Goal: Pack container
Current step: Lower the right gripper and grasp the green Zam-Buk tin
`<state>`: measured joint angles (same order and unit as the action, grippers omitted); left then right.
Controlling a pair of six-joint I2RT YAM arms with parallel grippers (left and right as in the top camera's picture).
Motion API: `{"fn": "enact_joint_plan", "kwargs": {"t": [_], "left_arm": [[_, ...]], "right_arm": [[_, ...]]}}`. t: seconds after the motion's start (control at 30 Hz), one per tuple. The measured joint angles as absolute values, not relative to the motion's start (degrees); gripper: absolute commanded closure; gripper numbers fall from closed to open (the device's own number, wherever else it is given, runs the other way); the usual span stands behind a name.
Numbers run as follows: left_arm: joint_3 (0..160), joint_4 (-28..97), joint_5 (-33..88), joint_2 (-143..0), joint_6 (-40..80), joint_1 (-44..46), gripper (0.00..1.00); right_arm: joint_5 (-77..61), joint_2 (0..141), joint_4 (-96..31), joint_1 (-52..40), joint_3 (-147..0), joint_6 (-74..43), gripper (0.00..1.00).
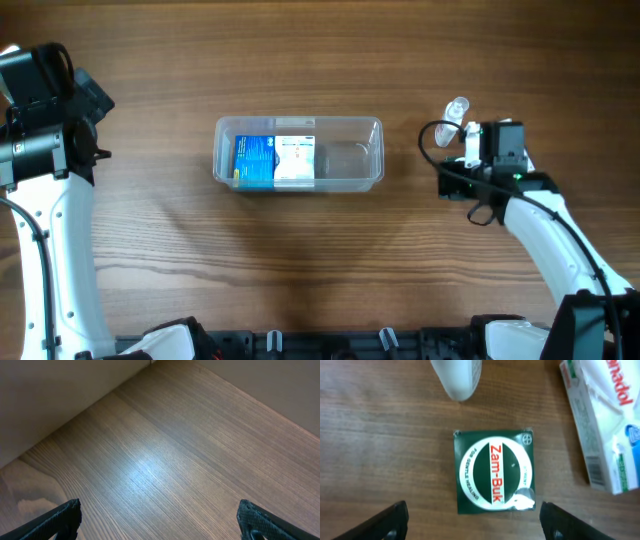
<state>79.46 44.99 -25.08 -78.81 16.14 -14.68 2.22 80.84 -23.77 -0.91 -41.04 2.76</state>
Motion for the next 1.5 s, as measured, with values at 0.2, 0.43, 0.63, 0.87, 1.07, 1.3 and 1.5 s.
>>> {"fn": "enact_joint_plan", "kwargs": {"t": [0.2,0.43,0.63,0.87,1.07,1.3,1.5], "left_arm": [[79.46,44.99,-25.08,-78.81,16.14,-14.7,0.0],[79.46,44.99,-25.08,-78.81,16.14,-14.7,0.0],[79.46,44.99,-25.08,-78.81,16.14,-14.7,0.0],[79.46,44.99,-25.08,-78.81,16.14,-14.7,0.0],[79.46,44.99,-25.08,-78.81,16.14,-14.7,0.0],[79.46,44.99,-25.08,-78.81,16.14,-14.7,0.0],[79.46,44.99,-25.08,-78.81,16.14,-14.68,0.0]], "right_arm": [[2.9,80.84,-12.62,-0.91,-34.06,2.87,0.06],[5.5,80.84,-5.43,-0.91,-31.99,2.9,0.0],[7.79,80.84,-1.98,-0.67,-31.94,3.42,0.0],[4.45,84.47,0.56,1.87,-31.92,4.19,0.0],[-0.01,89.27,2.48,2.22,-31.9,5.06,0.0],[-2.55,90.98,4.32,3.29,-31.9,7.42,0.0],[-4.14,92.79,6.7,4.34,-32.4,7.38,0.0]]}}
